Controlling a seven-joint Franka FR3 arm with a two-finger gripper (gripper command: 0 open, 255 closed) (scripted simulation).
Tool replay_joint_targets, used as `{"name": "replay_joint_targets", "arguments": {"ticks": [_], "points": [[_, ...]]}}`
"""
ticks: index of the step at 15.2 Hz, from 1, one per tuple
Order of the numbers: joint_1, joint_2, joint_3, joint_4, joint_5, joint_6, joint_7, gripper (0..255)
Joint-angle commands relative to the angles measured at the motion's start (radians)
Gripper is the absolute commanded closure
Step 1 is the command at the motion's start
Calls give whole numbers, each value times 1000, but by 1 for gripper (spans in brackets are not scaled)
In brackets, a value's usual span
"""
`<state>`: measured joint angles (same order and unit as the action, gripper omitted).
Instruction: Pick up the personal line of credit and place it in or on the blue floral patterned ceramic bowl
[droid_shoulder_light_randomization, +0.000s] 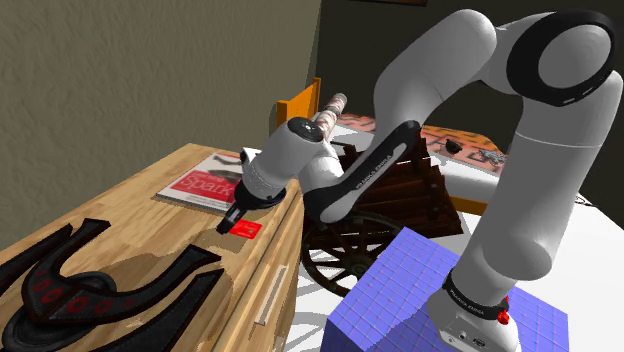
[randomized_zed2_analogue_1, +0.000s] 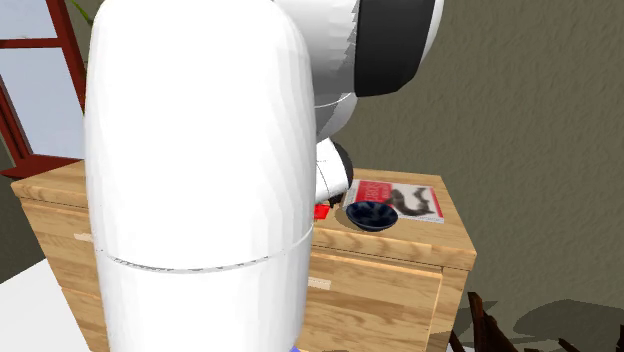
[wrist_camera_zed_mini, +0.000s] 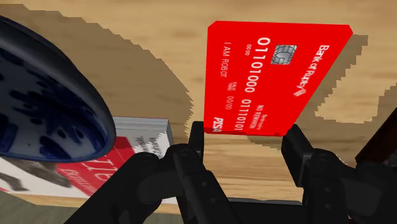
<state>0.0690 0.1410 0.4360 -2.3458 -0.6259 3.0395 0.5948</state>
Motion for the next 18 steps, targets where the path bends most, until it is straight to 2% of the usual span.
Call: {"name": "replay_joint_targets", "arguments": {"ticks": [1,5,9,14,16,18], "points": [[-35,-23,47,-3,86,-20,-73,255],[-80,-72,113,-6,242,-58,-200,255],[-96,-120,147,1,379,-101,-309,255],[-90,-174,153,20,506,-162,-409,255],[-87,-184,151,25,527,-176,-425,255],[-95,-189,119,23,611,-176,-539,255]]}}
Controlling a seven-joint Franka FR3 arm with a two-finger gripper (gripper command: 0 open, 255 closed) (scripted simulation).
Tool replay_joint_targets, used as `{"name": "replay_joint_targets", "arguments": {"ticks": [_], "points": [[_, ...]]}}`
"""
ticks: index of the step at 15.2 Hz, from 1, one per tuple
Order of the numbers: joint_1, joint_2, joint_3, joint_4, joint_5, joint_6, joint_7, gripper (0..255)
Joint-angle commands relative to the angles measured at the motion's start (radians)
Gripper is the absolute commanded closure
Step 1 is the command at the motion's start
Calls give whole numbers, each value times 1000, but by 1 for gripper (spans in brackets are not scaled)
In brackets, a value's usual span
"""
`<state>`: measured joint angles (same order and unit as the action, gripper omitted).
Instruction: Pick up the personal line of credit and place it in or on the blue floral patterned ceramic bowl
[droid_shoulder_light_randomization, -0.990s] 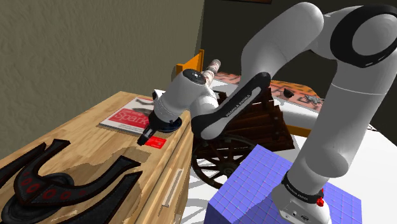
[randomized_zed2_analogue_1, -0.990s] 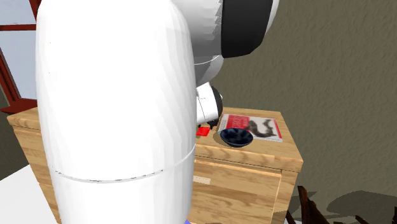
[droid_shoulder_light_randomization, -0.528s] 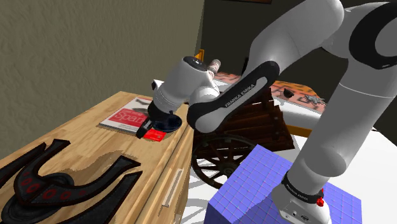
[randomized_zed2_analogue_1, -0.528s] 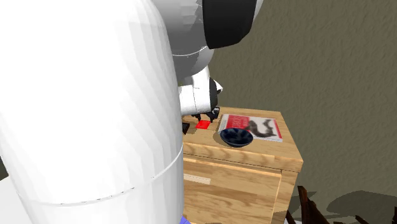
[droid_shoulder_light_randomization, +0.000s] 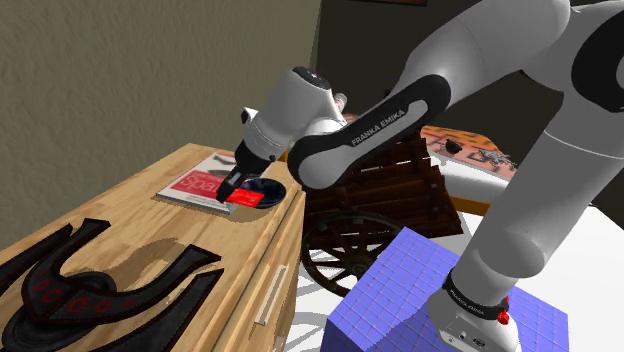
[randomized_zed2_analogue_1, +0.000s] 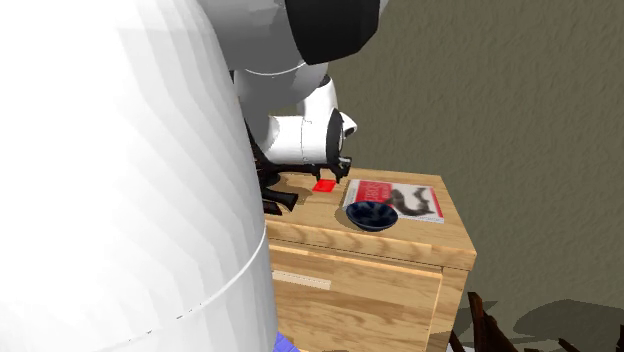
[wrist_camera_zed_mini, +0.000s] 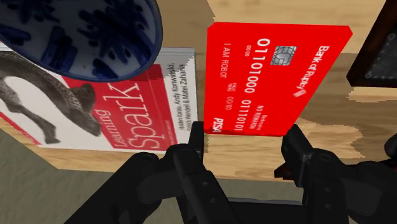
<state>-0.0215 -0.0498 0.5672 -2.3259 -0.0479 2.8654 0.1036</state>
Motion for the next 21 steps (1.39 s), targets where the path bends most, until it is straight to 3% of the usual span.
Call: {"name": "replay_joint_targets", "arguments": {"ticks": [1,9,21], "points": [[-6,1,-30,4,72,-3,-102,255],[-60,31,-153,66,323,-57,-496,255],[-52,144,-147,10,311,107,-510,255]]}}
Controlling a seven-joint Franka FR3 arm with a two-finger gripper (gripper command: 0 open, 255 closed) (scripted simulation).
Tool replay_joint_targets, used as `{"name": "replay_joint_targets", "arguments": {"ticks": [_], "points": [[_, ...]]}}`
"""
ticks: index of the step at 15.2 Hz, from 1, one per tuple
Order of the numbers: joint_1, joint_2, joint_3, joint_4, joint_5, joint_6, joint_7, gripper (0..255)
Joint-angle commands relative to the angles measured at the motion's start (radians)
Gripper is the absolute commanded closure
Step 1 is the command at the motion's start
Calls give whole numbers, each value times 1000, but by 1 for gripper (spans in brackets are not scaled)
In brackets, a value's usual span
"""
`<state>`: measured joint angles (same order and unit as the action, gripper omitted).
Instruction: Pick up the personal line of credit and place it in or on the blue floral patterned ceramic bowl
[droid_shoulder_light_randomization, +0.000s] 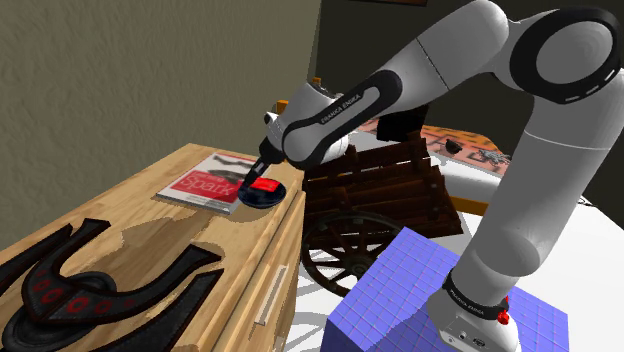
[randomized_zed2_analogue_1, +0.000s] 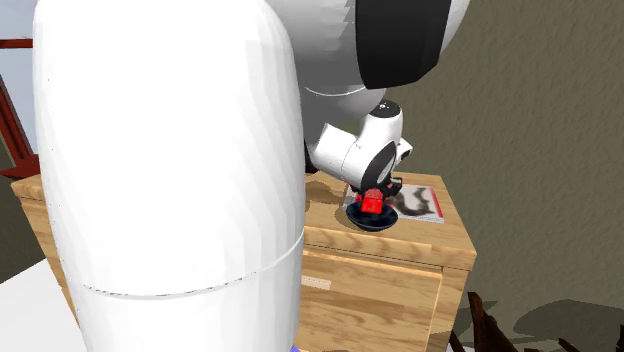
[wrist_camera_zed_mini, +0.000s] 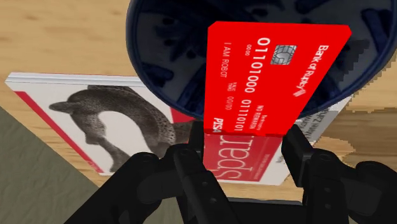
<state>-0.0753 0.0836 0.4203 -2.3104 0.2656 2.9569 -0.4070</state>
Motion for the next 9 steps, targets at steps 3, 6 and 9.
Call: {"name": "replay_joint_targets", "arguments": {"ticks": [3,6,9], "points": [[6,46,-2,-15,-10,60,0,255],[6,46,-2,-15,-10,60,0,255],[6,46,-2,-15,-10,60,0,255]]}}
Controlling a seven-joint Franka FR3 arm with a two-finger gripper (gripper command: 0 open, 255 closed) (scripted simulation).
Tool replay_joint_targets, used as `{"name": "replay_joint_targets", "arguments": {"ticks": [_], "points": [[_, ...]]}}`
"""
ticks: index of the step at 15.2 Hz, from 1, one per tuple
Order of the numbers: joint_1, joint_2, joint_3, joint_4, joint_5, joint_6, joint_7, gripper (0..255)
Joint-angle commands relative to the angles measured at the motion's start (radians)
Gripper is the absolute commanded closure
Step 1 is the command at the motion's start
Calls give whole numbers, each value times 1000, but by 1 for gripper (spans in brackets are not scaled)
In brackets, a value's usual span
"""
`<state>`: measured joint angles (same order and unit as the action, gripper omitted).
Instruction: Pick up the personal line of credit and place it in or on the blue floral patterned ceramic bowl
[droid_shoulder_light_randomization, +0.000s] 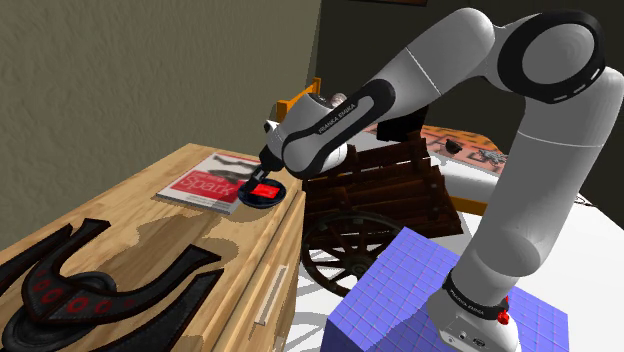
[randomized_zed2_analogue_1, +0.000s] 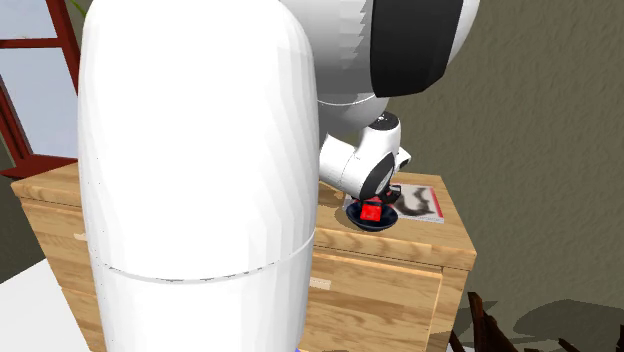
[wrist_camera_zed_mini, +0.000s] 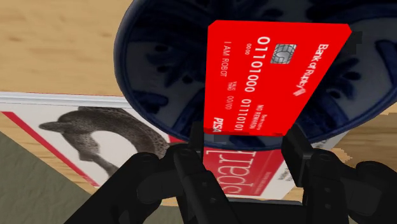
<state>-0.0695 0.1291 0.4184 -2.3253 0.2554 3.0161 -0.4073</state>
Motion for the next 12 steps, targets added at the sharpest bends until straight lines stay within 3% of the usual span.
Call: {"name": "replay_joint_targets", "arguments": {"ticks": [1,2,3,8,12], "points": [[0,0,0,0,0,0,0,255],[0,0,0,0,0,0,0,255],[0,0,0,0,0,0,0,0],[0,0,0,0,0,0,0,0],[-46,-162,42,-56,144,-103,-100,0]]}}
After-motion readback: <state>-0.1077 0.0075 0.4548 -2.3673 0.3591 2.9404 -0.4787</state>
